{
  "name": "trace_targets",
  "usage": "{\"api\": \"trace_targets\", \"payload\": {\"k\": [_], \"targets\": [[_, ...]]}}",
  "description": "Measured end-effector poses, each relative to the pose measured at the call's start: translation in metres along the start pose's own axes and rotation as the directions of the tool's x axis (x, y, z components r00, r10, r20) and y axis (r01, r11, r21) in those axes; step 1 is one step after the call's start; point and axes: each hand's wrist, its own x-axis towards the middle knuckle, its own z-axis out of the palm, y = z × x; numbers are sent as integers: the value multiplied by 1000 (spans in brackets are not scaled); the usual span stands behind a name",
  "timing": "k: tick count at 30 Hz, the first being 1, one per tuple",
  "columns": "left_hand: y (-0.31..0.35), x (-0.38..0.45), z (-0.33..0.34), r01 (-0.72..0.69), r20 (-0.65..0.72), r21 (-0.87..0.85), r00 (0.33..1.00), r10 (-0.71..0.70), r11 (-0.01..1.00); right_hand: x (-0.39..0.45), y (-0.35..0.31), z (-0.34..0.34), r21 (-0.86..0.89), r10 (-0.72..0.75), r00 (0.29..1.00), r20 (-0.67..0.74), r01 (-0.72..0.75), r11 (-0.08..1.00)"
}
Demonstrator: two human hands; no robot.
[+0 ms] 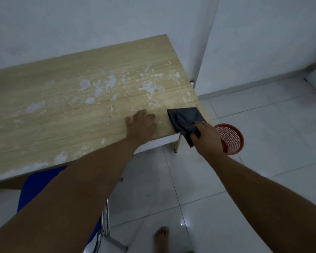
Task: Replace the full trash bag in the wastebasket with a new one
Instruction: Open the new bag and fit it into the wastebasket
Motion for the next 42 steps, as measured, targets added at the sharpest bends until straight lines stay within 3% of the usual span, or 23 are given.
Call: {"api": "trace_targets", "payload": {"k": [2, 3, 5, 7, 10, 13, 18, 20, 22, 27, 33, 37, 39, 42], "targets": [[61, -5, 7, -97, -32, -146, 995, 93, 985, -8, 8, -13, 103, 60, 998, -26, -57, 993], [92, -9, 11, -123, -37, -296, 992, 117, 947, -11, 14, -20, 150, 88, 995, -39, -81, 985], [149, -11, 22, -47, 22, -602, 997, 75, 797, -13, 29, -37, 219, 163, 985, -60, -147, 965], [198, -7, 26, 90, 126, -747, 992, 7, 659, -16, 52, -56, 286, 249, 967, -62, -222, 932], [254, 2, 33, 224, 234, -804, 971, -52, 551, -19, 97, -83, 373, 301, 951, -65, -256, 892], [297, 11, 49, 288, 310, -785, 949, -54, 549, -20, 141, -106, 471, 330, 944, -10, -287, 834], [356, 8, 87, 467, 466, -883, 884, -44, 42, -24, 204, -123, 601, 286, 950, 128, -304, 739], [363, 10, 105, 480, 488, -870, 871, -57, -108, -24, 222, -126, 633, 233, 957, 175, -291, 717], [366, 12, 119, 494, 513, -850, 856, -70, -184, -21, 237, -127, 701, 246, 945, 215, -325, 635], [366, 31, 157, 489, 520, -841, 848, -98, -233, -3, 289, -108, 817, 397, 890, 226, -395, 420], [359, 60, 226, 434, 472, -874, 865, -172, -216, 29, 379, -49, 839, 580, 800, 154, -416, 352], [350, 76, 282, 363, 414, -902, 881, -228, -235, 40, 434, -1, 883, 618, 767, 169, -397, 252], [344, 83, 313, 343, 401, -906, 883, -242, -248, 43, 458, 23, 873, 614, 766, 188, -417, 254], [333, 94, 356, 307, 368, -918, 895, -253, -250, 45, 491, 66, 844, 573, 762, 301, -493, 211]]}}
